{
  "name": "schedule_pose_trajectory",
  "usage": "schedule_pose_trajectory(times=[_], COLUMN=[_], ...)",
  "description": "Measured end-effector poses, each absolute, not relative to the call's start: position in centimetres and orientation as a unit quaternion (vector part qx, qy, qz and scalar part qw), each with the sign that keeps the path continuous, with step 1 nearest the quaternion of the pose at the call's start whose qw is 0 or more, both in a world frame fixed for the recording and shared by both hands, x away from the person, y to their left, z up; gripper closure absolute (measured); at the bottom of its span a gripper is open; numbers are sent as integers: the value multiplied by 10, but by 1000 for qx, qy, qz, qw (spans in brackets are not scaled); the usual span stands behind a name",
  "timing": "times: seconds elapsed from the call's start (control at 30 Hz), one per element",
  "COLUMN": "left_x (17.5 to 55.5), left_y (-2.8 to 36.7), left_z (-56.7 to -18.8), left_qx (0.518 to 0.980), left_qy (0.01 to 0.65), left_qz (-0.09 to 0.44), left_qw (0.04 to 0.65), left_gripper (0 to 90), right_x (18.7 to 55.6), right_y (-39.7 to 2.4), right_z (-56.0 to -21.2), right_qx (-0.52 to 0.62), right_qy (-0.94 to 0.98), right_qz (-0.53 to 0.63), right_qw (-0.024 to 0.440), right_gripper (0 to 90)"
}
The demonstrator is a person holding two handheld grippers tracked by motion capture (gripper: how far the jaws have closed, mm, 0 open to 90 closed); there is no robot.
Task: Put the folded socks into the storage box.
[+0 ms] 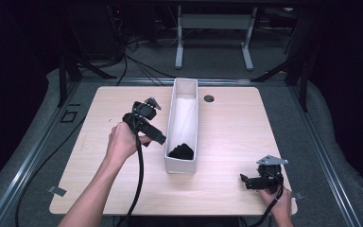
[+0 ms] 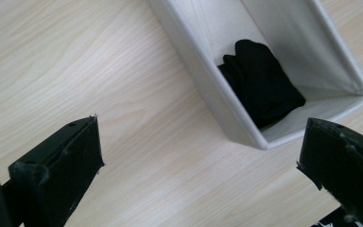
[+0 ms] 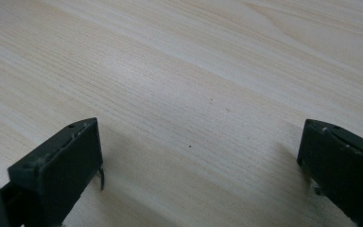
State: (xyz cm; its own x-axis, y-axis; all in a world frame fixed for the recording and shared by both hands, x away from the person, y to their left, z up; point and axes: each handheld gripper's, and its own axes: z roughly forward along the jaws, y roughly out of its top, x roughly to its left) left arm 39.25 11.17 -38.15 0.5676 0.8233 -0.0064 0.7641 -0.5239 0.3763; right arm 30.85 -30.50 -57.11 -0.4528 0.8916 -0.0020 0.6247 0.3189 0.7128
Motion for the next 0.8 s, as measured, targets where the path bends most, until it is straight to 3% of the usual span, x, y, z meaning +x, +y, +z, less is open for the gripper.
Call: schedule_pose_trajectory(times=[0.8], left_x=[383], left_y=[190], left_z=[-435], left_qx=[839], left_qy=[509], left_qz=[75], left_qw=[177], left_gripper=[1], right_x=[309], right_y=[-305], right_z=[-571], right_qx=[482], right_qy=[786], right_qz=[329], right_qw=[203], right_gripper=[0])
